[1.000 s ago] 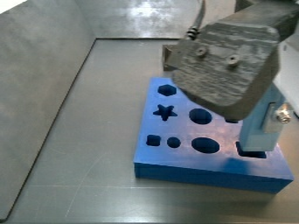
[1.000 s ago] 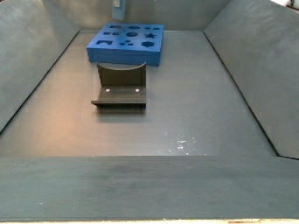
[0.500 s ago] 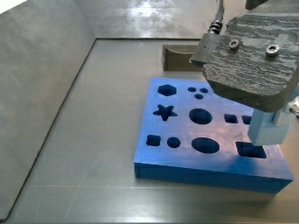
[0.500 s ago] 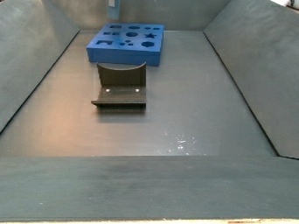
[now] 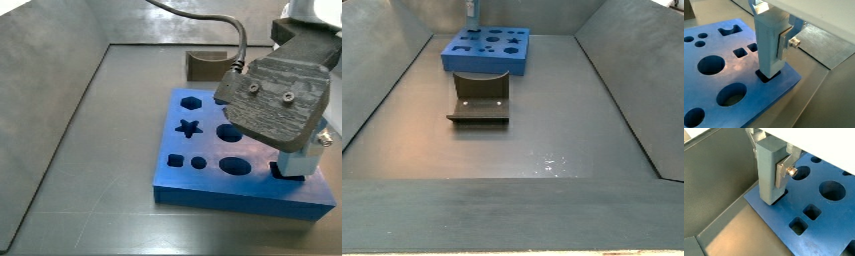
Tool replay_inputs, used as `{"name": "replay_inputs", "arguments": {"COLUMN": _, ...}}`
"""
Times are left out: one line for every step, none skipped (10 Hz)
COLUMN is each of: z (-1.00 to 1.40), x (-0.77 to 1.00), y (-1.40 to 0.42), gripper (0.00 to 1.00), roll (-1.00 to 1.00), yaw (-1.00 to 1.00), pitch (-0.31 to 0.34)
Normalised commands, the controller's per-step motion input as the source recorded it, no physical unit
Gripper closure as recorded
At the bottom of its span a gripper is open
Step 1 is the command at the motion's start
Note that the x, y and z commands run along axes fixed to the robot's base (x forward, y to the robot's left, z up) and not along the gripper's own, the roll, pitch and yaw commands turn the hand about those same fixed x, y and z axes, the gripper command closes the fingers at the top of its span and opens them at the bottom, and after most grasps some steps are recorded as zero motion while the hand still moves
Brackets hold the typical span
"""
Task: Pick up the rectangle object. Move to above the board. Insert the rectangle object.
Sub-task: Insert the rectangle object.
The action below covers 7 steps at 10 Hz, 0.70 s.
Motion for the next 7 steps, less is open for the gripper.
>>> {"name": "replay_inputs", "arguments": {"z": 0.12, "x": 0.32, "y": -0.01, "gripper": 1.0, "roll": 0.75, "yaw": 0.0, "pitch": 1.0}}
{"name": "replay_inputs", "arguments": {"z": 0.07, "x": 0.31, "y": 0.0, "gripper": 1.0, "roll": 0.21, "yaw": -0.06, "pitch": 0.569}}
{"name": "replay_inputs", "arguments": {"z": 0.0, "x": 0.0, "y": 0.0, "gripper": 1.0, "roll": 0.0, "yaw": 0.0, "pitch": 0.023}}
{"name": "replay_inputs", "arguments": {"z": 0.0, "x": 0.02, "y": 0.0, "gripper": 1.0, "roll": 0.0, "yaw": 0.0, "pitch": 0.0}}
{"name": "replay_inputs", "arguments": {"z": -0.01, "x": 0.02, "y": 0.0, "gripper": 1.0, "roll": 0.0, "yaw": 0.0, "pitch": 0.009}}
{"name": "replay_inputs", "arguments": {"z": -0.13, "x": 0.0, "y": -0.27, "gripper": 1.0, "roll": 0.37, "yaw": -0.29, "pitch": 0.0}}
{"name": "replay_inputs", "arguments": {"z": 0.0, "x": 0.0, "y": -0.07, "gripper": 1.0, "roll": 0.08, "yaw": -0.08, "pitch": 0.0}}
